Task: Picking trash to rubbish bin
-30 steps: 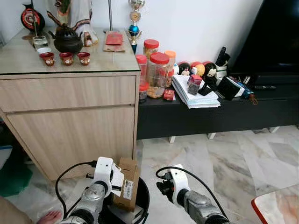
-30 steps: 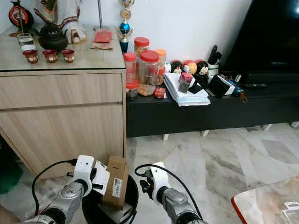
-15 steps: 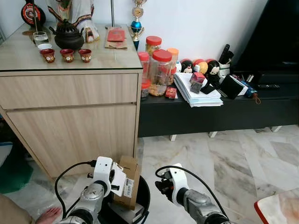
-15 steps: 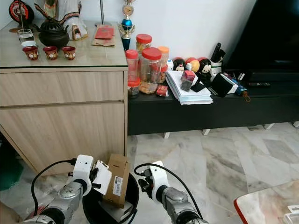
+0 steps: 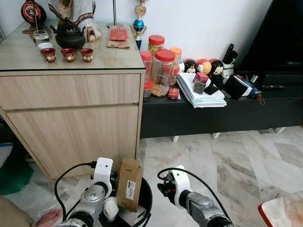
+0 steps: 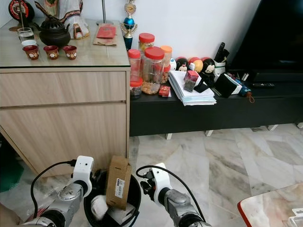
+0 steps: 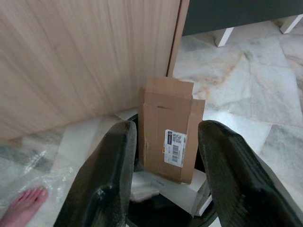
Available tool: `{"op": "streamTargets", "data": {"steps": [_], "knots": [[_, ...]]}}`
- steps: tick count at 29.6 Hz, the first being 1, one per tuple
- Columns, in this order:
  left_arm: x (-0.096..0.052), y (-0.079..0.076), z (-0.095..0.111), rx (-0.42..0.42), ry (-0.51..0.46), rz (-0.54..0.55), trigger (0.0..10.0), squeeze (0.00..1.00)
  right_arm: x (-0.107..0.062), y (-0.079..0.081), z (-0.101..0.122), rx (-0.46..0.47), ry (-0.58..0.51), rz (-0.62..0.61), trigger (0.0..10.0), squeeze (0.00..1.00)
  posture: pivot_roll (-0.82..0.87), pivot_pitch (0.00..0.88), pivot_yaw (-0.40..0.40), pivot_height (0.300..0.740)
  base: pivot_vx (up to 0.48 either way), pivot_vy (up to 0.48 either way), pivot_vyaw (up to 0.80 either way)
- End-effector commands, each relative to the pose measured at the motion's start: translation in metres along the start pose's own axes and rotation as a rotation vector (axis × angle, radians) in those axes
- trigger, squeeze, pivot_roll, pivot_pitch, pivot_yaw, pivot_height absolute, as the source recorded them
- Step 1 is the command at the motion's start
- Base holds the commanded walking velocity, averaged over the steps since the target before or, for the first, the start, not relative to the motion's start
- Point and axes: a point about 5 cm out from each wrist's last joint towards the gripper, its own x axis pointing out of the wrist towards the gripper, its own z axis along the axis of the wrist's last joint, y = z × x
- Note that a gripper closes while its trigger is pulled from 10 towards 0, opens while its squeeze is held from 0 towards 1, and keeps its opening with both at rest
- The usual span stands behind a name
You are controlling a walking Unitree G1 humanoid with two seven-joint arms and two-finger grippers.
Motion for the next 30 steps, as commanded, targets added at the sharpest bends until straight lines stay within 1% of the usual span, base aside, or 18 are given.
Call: {"op": "streamTargets", "data": {"steps": [1,3,6,8,10,12,13,14,16,18,20,22,23,24,25,28,30], "knots": [[0.001,-0.001,0.002,-0.001,-0.001,0.001,10.0,0.0,0.0,-0.004,0.009,-0.007,-0.035,-0.018,10.0,0.0,0.0,0.0,-0.137,0.74,0.0,0.0,0.0],[0.0,0.001,0.0,-0.011,0.007,0.008,10.0,0.0,0.0,-0.005,0.011,0.01,-0.052,-0.033,10.0,0.0,0.0,0.0,-0.134,0.74,0.0,0.0,0.0],[-0.002,0.004,-0.007,-0.027,0.031,0.028,10.0,0.0,-0.001,-0.007,0.014,-0.004,-0.073,-0.063,10.0,0.0,0.0,0.0,-0.133,0.74,0.0,0.0,0.0],[-0.004,0.009,-0.013,-0.02,0.054,0.056,10.0,0.0,-0.001,-0.009,0.013,0.011,-0.07,-0.079,10.0,0.0,0.01,0.0,-0.132,0.74,0.0,0.0,0.0],[-0.008,0.014,-0.02,-0.033,0.075,0.08,10.0,0.0,-0.002,-0.012,0.012,0.023,-0.076,-0.104,10.0,0.0,0.01,0.0,-0.13,0.74,0.0,0.0,0.0],[-0.011,0.017,-0.025,-0.04,0.088,0.092,10.0,0.0,-0.004,-0.015,0.011,0.027,-0.084,-0.134,10.0,0.0,0.01,0.0,-0.129,0.74,0.0,0.0,0.0],[-0.013,0.021,-0.03,-0.051,0.099,0.109,10.0,0.0,-0.006,-0.02,0.01,0.043,-0.09,-0.18,10.0,0.0,0.01,0.0,-0.126,0.74,0.0,0.0,0.0],[-0.013,0.021,-0.03,-0.051,0.099,0.109,10.0,0.0,-0.006,-0.02,0.01,0.043,-0.09,-0.18,10.0,0.0,0.01,0.0,-0.126,0.74,0.0,0.0,0.0],[-0.016,0.025,-0.034,-0.058,0.109,0.129,10.0,0.0,-0.008,-0.025,0.008,0.044,-0.089,-0.226,10.0,0.0,0.01,0.0,-0.125,0.74,0.0,0.0,0.0],[-0.021,0.031,-0.043,-0.07,0.136,0.16,10.0,0.0,-0.012,-0.031,0.0,0.061,-0.059,-0.28,10.0,0.0,0.02,0.0,-0.12,0.74,0.0,0.0,0.0],[-0.023,0.033,-0.046,-0.072,0.147,0.169,10.0,0.0,-0.013,-0.033,-0.004,0.073,-0.047,-0.295,10.0,0.0,0.02,0.0,-0.12,0.74,0.0,0.0,0.0],[-0.029,0.039,-0.058,-0.07,0.188,0.194,10.0,0.0,-0.019,-0.038,-0.019,0.112,0.005,-0.336,10.0,0.0,0.02,0.0,-0.116,0.74,0.0,0.0,0.0],[-0.034,0.041,-0.065,-0.073,0.208,0.211,10.0,0.0,-0.023,-0.04,-0.03,0.129,0.046,-0.367,10.0,0.0,0.02,0.0,-0.116,0.74,0.0,0.0,0.0],[-0.034,0.041,-0.065,-0.073,0.208,0.211,10.0,0.0,-0.023,-0.04,-0.03,0.129,0.046,-0.367,10.0,0.0,0.02,0.0,-0.116,0.74,0.0,0.0,0.0],[-0.04,0.045,-0.074,-0.085,0.233,0.237,10.0,0.0,-0.028,-0.043,-0.044,0.15,0.089,-0.395,10.0,0.0,0.02,0.0,-0.116,0.74,0.0,0.0,0.0],[-0.05,0.049,-0.089,-0.103,0.278,0.273,10.0,0.0,-0.036,-0.045,-0.062,0.16,0.143,-0.423,10.0,0.0,0.02,0.0,-0.116,0.74,0.0,0.0,0.0],[-0.055,0.051,-0.096,-0.11,0.299,0.291,10.0,0.0,-0.039,-0.045,-0.071,0.166,0.164,-0.433,10.0,0.0,0.03,0.0,-0.114,0.74,0.0,0.0,0.0]]}}
